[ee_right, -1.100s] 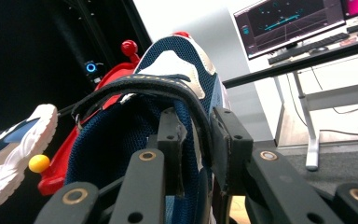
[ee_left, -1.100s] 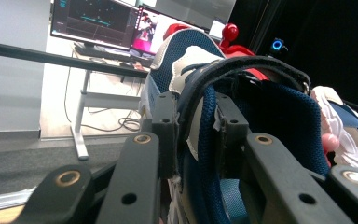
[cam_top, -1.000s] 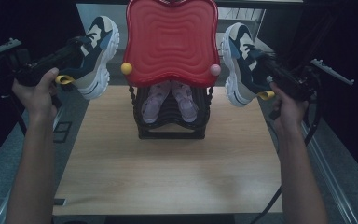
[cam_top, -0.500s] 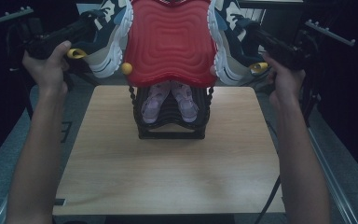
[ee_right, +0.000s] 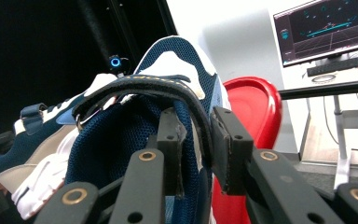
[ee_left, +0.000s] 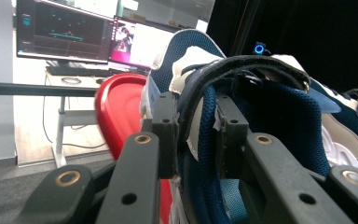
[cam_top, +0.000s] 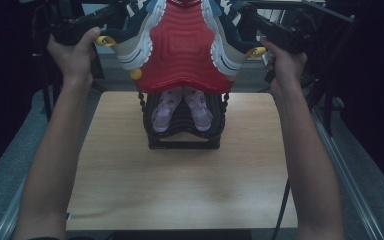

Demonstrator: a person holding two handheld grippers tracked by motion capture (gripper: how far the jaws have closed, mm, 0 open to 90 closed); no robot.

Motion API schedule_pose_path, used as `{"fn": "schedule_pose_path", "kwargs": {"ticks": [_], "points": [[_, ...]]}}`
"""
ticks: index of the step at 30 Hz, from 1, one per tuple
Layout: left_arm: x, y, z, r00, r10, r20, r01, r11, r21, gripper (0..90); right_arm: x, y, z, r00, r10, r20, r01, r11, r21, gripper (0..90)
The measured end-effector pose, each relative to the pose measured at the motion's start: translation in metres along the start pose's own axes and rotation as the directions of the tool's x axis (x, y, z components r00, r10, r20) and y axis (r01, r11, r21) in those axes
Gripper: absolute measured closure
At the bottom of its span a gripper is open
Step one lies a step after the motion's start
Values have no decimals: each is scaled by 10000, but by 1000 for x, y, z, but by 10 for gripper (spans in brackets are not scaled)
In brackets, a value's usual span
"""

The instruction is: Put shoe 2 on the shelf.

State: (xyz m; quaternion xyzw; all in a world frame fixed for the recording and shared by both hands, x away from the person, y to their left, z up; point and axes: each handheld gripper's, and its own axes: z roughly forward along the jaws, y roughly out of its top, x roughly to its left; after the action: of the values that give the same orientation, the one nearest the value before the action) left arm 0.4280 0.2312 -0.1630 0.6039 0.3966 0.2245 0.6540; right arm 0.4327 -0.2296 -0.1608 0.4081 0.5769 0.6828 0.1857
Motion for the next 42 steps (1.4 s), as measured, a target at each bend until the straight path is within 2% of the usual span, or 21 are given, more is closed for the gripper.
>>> {"fn": "schedule_pose_path", "kwargs": {"ticks": [4, 5, 11, 16, 20, 25, 31, 35, 38, 39, 42], "points": [[-8, 3, 16, 9998, 197, -87, -196, 9997, 168, 737, 7, 1, 12, 9998, -140, 119, 139, 9999, 33, 738], [-9, 3, 19, 9996, 244, -122, -241, 9995, 191, 737, 9, 2, 16, 9994, -296, 190, 294, 9995, 75, 738], [-15, 2, 32, 9989, 406, -234, -402, 9990, 174, 737, 12, -2, 29, 9976, -578, 394, 563, 9977, 381, 738], [-18, -6, 41, 9976, 633, -267, -620, 9969, 483, 736, 10, -7, 34, 9970, -588, 506, 564, 9972, 489, 738], [-17, -13, 46, 9976, 593, -354, -571, 9965, 604, 735, 11, -12, 39, 9918, -937, 867, 891, 9945, 550, 736], [-14, -22, 49, 9966, 684, -467, -649, 9953, 715, 733, 13, -16, 45, 9898, -1050, 963, 977, 9922, 774, 732], [-14, -31, 54, 9956, 757, -559, -707, 9938, 858, 722, 22, -26, 57, 9740, -1782, 1400, 1611, 9790, 1251, 717], [-15, -35, 57, 9968, 716, -343, -685, 9940, 848, 698, 24, -33, 65, 9695, -1936, 1501, 1749, 9760, 1297, 686], [-18, -38, 60, 9954, 910, -300, -879, 9918, 929, 676, 26, -35, 67, 9727, -1942, 1274, 1782, 9758, 1266, 642], [-19, -39, 60, 9950, 961, -278, -930, 9909, 968, 671, 27, -35, 68, 9682, -2231, 1129, 2046, 9664, 1556, 615], [-18, -39, 61, 9970, 767, -77, -755, 9916, 1048, 621, 31, -37, 69, 9547, -2667, 1322, 2441, 9556, 1648, 540]]}}
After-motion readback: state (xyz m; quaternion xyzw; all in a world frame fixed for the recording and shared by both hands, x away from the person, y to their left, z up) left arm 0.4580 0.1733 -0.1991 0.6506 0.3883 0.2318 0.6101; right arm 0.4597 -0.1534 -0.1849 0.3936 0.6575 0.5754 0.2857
